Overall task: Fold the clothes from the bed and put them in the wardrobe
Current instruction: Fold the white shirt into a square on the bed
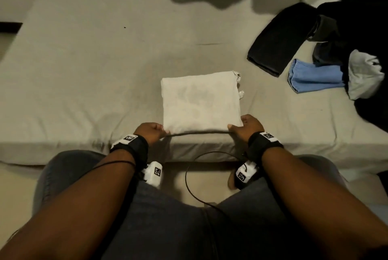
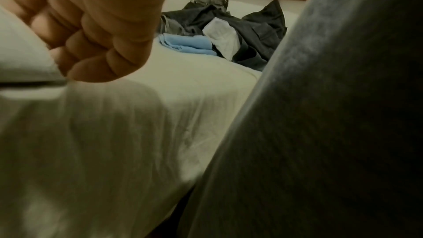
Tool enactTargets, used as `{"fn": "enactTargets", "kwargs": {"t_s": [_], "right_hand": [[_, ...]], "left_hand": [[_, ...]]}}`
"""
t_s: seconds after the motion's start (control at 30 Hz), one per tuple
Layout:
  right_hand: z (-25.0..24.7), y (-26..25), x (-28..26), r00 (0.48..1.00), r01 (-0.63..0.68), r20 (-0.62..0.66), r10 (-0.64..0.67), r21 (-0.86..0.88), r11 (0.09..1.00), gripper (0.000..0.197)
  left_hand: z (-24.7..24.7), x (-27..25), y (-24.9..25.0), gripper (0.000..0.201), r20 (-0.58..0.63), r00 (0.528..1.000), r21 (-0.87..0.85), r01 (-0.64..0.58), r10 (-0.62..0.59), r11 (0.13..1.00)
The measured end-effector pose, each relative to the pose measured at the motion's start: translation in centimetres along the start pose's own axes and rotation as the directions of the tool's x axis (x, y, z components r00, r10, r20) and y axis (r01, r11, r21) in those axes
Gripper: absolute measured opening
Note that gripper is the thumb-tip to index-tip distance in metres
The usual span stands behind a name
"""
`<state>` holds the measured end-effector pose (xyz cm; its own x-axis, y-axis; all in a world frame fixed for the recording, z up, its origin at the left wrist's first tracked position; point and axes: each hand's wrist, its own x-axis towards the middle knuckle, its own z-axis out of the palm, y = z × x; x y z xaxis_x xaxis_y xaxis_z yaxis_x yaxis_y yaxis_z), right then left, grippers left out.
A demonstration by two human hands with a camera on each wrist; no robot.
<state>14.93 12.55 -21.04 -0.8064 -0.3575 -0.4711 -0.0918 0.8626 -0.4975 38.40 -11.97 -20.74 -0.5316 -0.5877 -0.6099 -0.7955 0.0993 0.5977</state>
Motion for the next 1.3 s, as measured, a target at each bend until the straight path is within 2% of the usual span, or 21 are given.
{"fn": "enactTargets", "kwargs": {"t_s": [0.1,0.17,0.23,0.3,0.33,0.4,0.43,0.57,0.67,0.77,0.87,0.93,1.07,1.13,1.2,1.3], "right_hand": [[0.9,0.2,-0.5,0.999,0.033,-0.034,-0.035,-0.07,0.997,0.048],[0.3,0.3,-0.4,0.992,0.052,-0.112,-0.058,-0.053,0.997,0.039],[-1.3,0.8,-0.2,0.987,0.02,-0.162,-0.017,0.016,1.0,0.035],[-2.4,1.3,-0.2,0.995,0.017,-0.103,-0.013,0.037,0.999,0.037],[-2.5,1.4,-0.4,0.999,0.028,-0.026,-0.027,0.014,1.0,0.037],[-2.2,1.4,-0.5,0.992,0.04,0.123,-0.029,-0.09,0.995,0.036],[-2.1,1.3,-0.6,0.987,0.028,0.158,-0.008,-0.126,0.992,0.035],[-2.7,1.4,-0.4,0.987,-0.025,0.152,0.058,-0.21,0.977,0.034],[-2.1,1.0,-0.6,0.962,0.058,0.271,0.031,-0.313,0.948,0.043],[-1.8,0.3,0.2,0.966,0.069,0.257,-0.022,-0.176,0.982,0.046],[-1.4,-0.9,1.4,0.996,0.077,0.051,-0.079,0.037,0.996,0.03],[-0.6,-1.7,1.6,0.995,0.093,-0.034,-0.09,0.074,0.993,0.027],[0.1,-2.0,2.4,0.994,0.029,-0.103,-0.021,0.084,0.996,0.02],[-1.0,-1.8,3.0,0.993,-0.023,-0.113,0.028,0.039,0.999,0.025],[-1.7,-1.5,3.3,0.995,-0.042,-0.092,0.043,0.013,0.999,0.034],[-1.0,-1.6,3.1,1.0,0.022,-0.018,-0.021,0.042,0.999,0.034]], "left_hand": [[0.5,-0.1,-0.3,0.039,-0.064,0.998,-0.066,-0.015,0.011,0.998],[0.1,-0.1,-0.4,0.039,-0.102,0.995,0.019,-0.018,0.02,1.0],[-0.8,-0.2,-0.8,0.035,-0.133,0.991,0.104,0.008,0.006,0.995],[-1.4,-0.3,-1.4,0.031,-0.124,0.992,0.158,0.027,-0.007,0.987],[-1.7,-0.2,-1.8,0.029,-0.105,0.994,0.181,0.035,-0.016,0.983],[-2.0,-0.4,-2.3,0.025,-0.069,0.997,0.223,0.048,-0.033,0.974],[-2.2,-0.5,-2.5,0.025,-0.06,0.997,0.249,0.055,-0.041,0.967],[-2.6,-0.3,-2.9,0.024,-0.051,0.996,0.311,0.081,-0.068,0.947],[-2.0,0.1,-2.4,0.036,0.036,0.996,0.385,0.063,-0.083,0.921],[-1.7,1.0,-1.0,0.049,-0.036,0.999,0.247,0.047,-0.039,0.968],[-1.2,2.5,0.2,0.049,-0.146,0.989,-0.02,0.0,-0.003,1.0],[-0.7,3.2,0.6,0.038,-0.192,0.981,-0.15,-0.02,-0.01,0.989],[-0.4,4.4,-0.1,0.031,-0.292,0.956,-0.147,-0.006,-0.037,0.989],[-0.8,4.9,-0.6,0.029,-0.348,0.935,-0.193,0.0,-0.068,0.981],[-0.8,5.1,-0.7,0.028,-0.316,0.946,-0.214,0.0,-0.069,0.977],[-0.8,5.2,-0.1,0.029,-0.247,0.968,-0.193,-0.004,-0.044,0.981]]}}
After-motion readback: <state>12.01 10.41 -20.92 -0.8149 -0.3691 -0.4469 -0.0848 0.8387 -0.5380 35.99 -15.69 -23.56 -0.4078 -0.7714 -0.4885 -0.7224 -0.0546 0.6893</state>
